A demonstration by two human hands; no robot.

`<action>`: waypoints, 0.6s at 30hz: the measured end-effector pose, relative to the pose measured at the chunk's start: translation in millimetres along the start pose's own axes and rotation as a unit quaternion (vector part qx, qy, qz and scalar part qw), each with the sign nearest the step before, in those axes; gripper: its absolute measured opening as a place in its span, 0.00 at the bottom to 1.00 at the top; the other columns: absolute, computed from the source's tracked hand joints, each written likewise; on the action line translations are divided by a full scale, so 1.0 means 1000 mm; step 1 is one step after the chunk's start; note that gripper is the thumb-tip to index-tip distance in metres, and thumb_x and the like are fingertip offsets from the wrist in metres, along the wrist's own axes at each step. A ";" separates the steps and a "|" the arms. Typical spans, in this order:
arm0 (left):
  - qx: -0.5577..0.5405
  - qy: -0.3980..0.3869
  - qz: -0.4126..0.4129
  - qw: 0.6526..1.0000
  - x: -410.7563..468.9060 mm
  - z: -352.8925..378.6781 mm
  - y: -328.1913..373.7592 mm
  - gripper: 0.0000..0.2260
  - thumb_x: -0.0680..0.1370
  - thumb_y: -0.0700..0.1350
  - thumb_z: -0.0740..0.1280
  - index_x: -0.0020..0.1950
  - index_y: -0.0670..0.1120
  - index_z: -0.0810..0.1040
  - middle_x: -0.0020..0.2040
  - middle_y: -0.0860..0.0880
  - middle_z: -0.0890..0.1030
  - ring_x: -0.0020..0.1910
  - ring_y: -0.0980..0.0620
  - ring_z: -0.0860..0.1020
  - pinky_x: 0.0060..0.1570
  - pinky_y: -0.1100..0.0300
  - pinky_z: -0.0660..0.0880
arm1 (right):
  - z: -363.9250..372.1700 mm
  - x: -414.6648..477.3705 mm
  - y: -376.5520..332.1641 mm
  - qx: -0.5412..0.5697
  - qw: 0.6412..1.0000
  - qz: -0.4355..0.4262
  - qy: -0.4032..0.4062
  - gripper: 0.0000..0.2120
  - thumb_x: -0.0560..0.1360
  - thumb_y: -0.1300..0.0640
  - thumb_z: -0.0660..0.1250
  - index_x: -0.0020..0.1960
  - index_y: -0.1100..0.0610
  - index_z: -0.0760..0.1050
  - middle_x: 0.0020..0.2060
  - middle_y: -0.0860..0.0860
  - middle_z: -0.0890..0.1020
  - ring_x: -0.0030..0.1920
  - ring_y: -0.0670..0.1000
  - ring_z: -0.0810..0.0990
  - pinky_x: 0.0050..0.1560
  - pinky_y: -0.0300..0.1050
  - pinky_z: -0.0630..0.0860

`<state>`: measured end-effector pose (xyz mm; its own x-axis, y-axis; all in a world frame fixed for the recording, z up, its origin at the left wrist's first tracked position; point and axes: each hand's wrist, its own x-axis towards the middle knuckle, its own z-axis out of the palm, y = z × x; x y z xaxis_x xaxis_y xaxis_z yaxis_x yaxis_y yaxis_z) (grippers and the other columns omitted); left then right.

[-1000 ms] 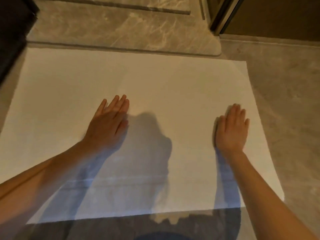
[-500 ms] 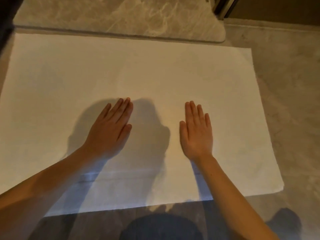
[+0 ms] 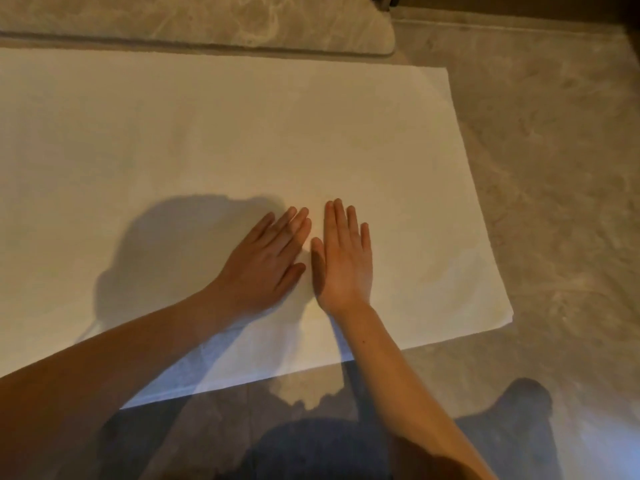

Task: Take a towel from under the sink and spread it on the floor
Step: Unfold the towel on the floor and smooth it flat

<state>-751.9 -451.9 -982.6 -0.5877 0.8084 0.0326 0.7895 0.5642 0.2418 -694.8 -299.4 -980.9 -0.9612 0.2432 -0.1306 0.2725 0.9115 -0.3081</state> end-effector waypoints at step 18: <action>0.008 -0.007 -0.007 1.000 -0.024 0.002 0.018 0.26 0.82 0.51 0.52 0.76 0.37 0.60 0.77 0.38 0.60 0.77 0.41 0.58 0.75 0.43 0.56 | -0.018 -0.026 0.033 -0.024 0.999 0.018 0.034 0.27 0.84 0.48 0.43 0.80 0.58 0.49 0.79 0.54 0.52 0.79 0.54 0.47 0.78 0.52 0.44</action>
<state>-723.4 -460.8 -980.8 -0.5968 0.8022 0.0146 0.7836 0.5789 0.2257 -661.6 -270.0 -970.1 -0.9520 0.2968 -0.0751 0.3060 0.9164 -0.2580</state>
